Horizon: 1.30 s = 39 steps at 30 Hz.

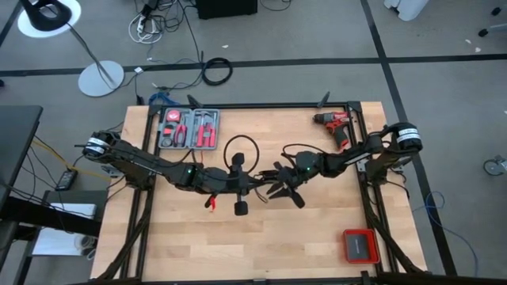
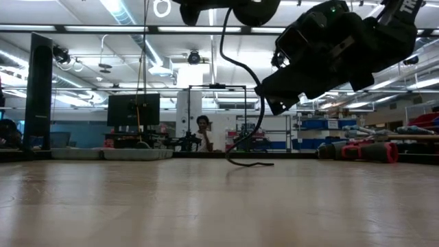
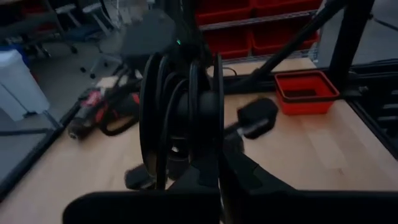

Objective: Coil cords
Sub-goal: Coil the black wire on the black spool

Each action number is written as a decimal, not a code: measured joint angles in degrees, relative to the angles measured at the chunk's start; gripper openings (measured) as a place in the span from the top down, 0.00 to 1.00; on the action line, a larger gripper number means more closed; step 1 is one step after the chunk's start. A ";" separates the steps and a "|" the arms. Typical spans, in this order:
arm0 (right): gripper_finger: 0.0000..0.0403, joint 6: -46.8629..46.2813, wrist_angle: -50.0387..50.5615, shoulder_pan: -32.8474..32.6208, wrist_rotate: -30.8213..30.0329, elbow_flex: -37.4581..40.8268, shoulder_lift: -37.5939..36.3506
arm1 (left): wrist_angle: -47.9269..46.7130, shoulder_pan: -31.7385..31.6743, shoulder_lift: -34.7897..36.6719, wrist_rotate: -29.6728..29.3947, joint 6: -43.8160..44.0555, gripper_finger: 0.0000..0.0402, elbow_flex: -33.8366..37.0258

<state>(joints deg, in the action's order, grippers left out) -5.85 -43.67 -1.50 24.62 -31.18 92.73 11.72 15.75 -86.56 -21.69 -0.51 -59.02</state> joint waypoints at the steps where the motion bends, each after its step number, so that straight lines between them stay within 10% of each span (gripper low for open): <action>1: 0.78 0.35 -0.04 -0.41 -0.87 0.00 0.00 | 0.44 0.00 0.00 -0.30 -0.75 1.00 0.00; 31: 0.79 7.01 -3.38 -5.48 -14.84 -0.26 0.00 | 7.25 0.00 0.04 -6.16 -6.94 1.00 -0.02; 39: 0.94 7.17 -2.96 -5.46 -15.82 -0.26 0.00 | 8.29 0.00 0.02 -6.40 -8.25 1.00 -0.02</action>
<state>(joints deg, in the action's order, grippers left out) 1.32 -46.64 -6.96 8.80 -31.44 92.73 20.01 15.75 -86.54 -28.10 -8.75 -59.05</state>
